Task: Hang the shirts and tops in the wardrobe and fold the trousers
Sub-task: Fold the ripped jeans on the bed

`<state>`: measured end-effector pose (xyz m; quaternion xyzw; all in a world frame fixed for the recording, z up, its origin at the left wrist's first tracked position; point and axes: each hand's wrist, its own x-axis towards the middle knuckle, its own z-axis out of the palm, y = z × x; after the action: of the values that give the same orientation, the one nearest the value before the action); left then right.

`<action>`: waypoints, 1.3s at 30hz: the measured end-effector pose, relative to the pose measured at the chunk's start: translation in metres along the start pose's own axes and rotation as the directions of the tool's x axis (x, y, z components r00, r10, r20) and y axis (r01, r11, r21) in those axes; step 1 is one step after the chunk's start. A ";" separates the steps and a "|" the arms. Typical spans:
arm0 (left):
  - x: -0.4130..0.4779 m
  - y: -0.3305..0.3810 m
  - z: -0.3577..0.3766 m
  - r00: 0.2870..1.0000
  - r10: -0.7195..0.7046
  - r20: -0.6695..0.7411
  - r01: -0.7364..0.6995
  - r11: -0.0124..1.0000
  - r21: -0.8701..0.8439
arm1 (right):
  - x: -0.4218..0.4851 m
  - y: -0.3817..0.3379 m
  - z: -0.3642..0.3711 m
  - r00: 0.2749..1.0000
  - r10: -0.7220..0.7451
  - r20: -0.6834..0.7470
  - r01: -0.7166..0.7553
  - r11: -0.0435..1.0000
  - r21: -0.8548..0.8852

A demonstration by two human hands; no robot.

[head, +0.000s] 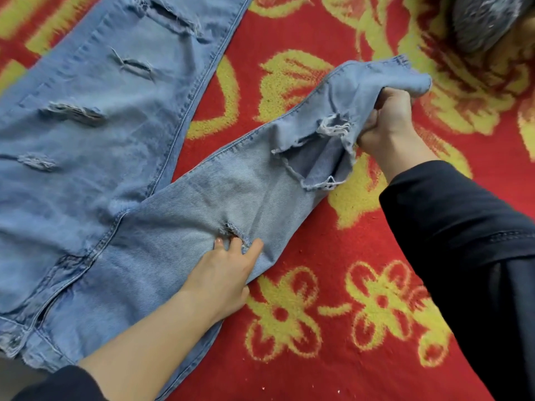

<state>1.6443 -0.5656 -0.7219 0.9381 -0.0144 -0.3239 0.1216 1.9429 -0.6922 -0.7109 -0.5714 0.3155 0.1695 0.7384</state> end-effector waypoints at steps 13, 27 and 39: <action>-0.012 0.004 0.011 0.998 -0.017 0.065 0.018 1.000 -0.013 | -0.017 -0.009 -0.017 0.987 -0.155 -0.034 0.078 0.663 -0.745; -0.046 -0.010 0.025 0.989 -0.077 -0.125 0.028 0.934 -0.355 | -0.048 0.005 -0.017 0.769 -0.635 -0.073 0.225 0.376 -0.899; -0.107 -0.015 0.086 0.974 -0.200 -0.107 0.175 0.962 -0.209 | -0.103 0.090 -0.055 0.987 -0.063 -0.150 -0.087 0.570 -0.817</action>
<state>1.5066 -0.5583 -0.7267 0.9372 0.1148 -0.2734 0.1836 1.7968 -0.7068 -0.7173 -0.8580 0.2637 0.2547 0.3599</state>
